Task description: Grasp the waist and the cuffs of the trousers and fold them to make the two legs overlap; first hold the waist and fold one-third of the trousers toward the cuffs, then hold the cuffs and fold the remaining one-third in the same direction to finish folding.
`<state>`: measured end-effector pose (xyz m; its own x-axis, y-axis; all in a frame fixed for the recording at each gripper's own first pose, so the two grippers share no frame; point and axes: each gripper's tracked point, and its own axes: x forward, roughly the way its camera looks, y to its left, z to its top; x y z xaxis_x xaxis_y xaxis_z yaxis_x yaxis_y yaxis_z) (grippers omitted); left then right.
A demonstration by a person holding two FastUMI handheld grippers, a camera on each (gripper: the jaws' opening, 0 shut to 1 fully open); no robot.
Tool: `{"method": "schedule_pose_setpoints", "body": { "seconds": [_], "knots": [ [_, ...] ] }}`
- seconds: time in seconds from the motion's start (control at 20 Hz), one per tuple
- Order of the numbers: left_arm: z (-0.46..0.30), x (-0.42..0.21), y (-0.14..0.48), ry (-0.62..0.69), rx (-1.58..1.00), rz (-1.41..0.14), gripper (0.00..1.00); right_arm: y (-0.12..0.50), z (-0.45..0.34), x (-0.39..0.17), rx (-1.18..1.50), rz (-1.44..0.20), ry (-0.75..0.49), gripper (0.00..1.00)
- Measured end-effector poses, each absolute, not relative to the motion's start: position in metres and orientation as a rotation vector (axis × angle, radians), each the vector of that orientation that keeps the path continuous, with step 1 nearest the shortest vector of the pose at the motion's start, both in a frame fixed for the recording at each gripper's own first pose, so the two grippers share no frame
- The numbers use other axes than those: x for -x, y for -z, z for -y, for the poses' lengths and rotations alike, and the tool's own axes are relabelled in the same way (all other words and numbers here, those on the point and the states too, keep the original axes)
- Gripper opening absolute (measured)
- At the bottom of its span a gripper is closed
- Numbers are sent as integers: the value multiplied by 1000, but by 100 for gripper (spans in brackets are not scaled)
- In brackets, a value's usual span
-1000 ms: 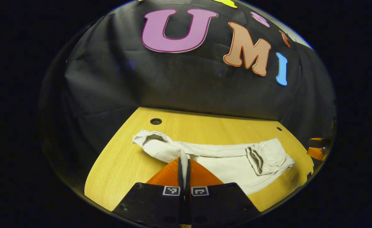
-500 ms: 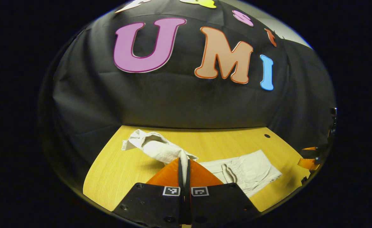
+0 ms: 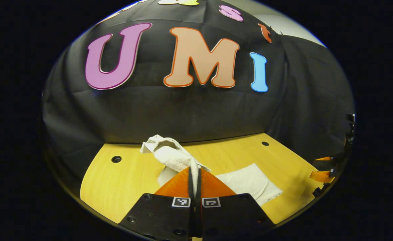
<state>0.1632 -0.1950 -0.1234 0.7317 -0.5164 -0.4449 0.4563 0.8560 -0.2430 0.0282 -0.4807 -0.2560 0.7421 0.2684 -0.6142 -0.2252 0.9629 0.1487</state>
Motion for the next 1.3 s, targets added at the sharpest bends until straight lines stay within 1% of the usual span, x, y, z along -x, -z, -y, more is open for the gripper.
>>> {"method": "schedule_pose_setpoints", "body": {
  "seconds": [0.25,0.55,0.75,1.05,1.1,1.15,1.2,1.3],
  "knots": [
    [247,-160,120,603,116,-519,0,255,515,-21,-78,-687,-229,98],
    [306,-142,129,678,122,-532,0,257,540,-10,-74,-696,-216,98],
    [342,-116,150,737,89,-554,0,258,549,-5,-75,-697,-222,98],
    [369,-83,203,728,27,-644,0,263,551,-4,-87,-698,-250,98],
    [374,-76,205,745,39,-652,2,263,550,-3,-88,-695,-258,98],
    [377,-72,202,756,45,-647,17,262,548,-5,-90,-693,-266,98],
    [379,-68,196,764,49,-630,25,260,545,-6,-92,-688,-273,99],
    [369,-69,180,745,33,-577,71,253,537,-10,-99,-672,-286,100]
  ]
}}
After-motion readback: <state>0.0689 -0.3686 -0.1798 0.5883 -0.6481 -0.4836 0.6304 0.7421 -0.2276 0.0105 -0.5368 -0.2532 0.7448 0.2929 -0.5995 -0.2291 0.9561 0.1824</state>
